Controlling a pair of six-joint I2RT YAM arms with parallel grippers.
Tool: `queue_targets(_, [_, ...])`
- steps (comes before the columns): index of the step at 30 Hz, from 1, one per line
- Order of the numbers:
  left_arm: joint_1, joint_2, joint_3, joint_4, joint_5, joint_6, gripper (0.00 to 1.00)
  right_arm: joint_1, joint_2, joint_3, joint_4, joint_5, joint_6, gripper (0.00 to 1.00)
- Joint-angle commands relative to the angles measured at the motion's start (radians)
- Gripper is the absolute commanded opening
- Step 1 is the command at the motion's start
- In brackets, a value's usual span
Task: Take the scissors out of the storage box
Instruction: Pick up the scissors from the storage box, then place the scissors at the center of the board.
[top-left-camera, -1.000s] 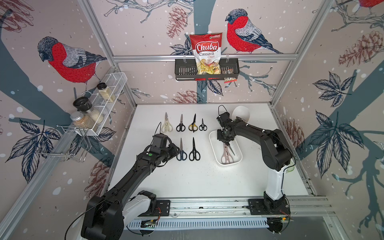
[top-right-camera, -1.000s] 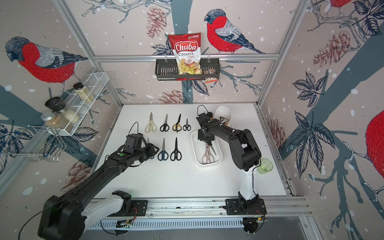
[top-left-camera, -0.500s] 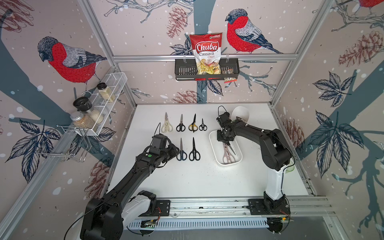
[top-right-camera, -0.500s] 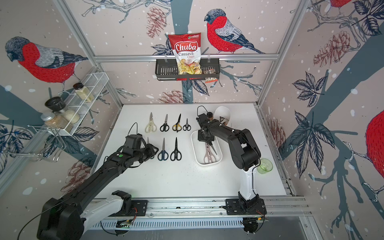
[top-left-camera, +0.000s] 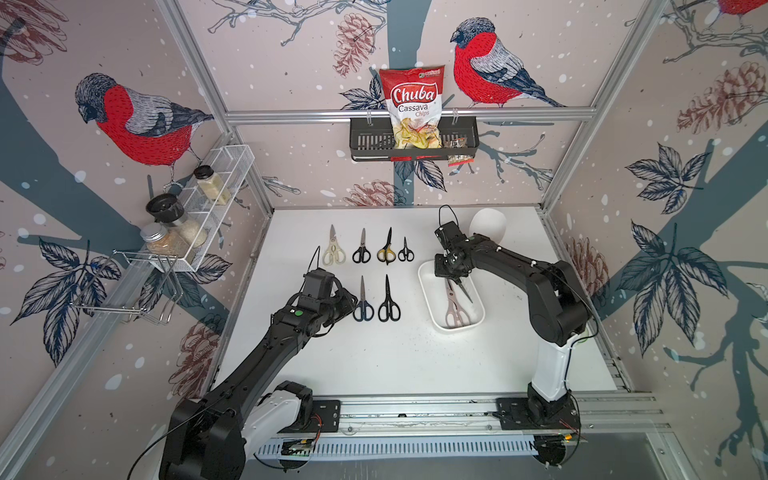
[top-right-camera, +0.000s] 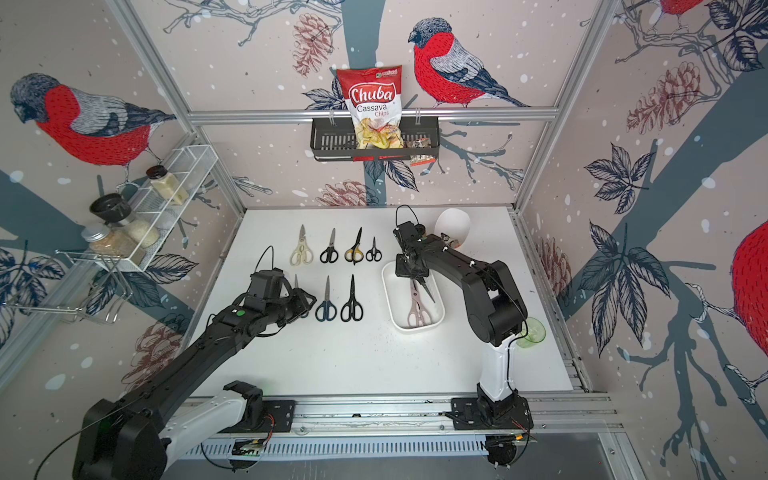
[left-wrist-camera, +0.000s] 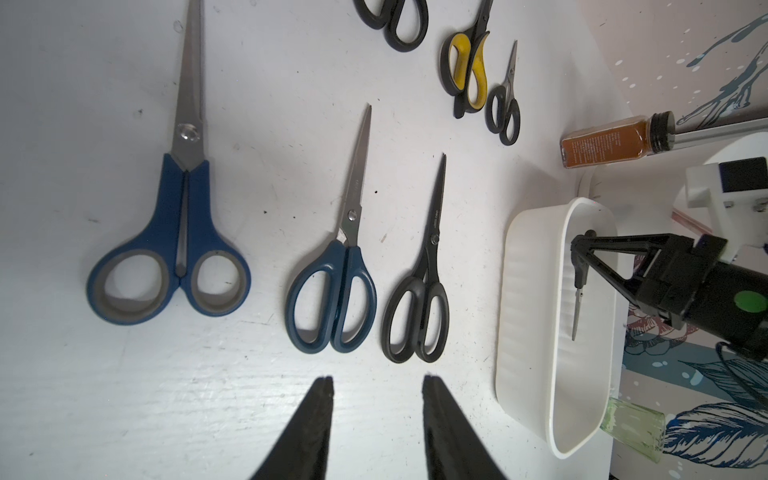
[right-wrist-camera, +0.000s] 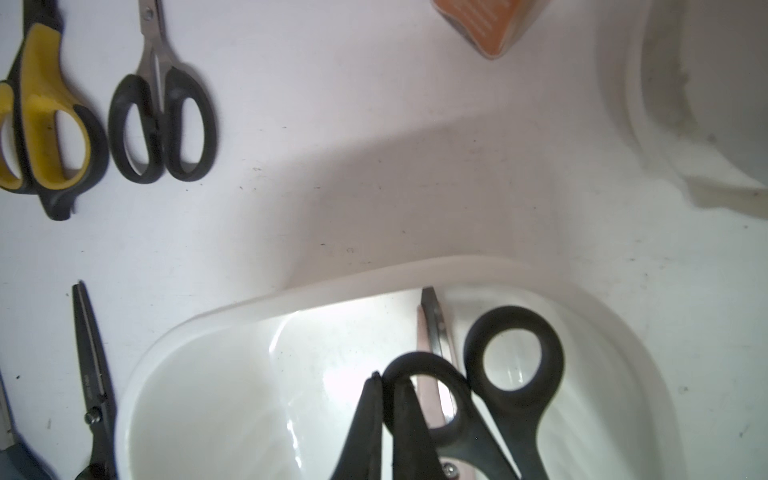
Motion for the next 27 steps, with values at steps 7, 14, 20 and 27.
queue_targets(7, [0.000,-0.002,-0.005,0.006,-0.004,-0.005,0.41,0.004,-0.029,0.041,-0.038,0.000,-0.004,0.00])
queue_targets(14, [-0.001,0.008,-0.010,0.016,0.000,0.002,0.41,0.045,-0.066,0.092,-0.086,-0.002,-0.001,0.00])
queue_targets(20, [0.001,0.042,0.000,0.030,0.001,0.029,0.41,0.142,-0.088,0.129,-0.110,-0.016,0.032,0.00])
queue_targets(27, [0.113,0.077,0.007,0.058,0.088,0.073,0.41,0.290,-0.043,0.206,-0.097,-0.059,0.051,0.00])
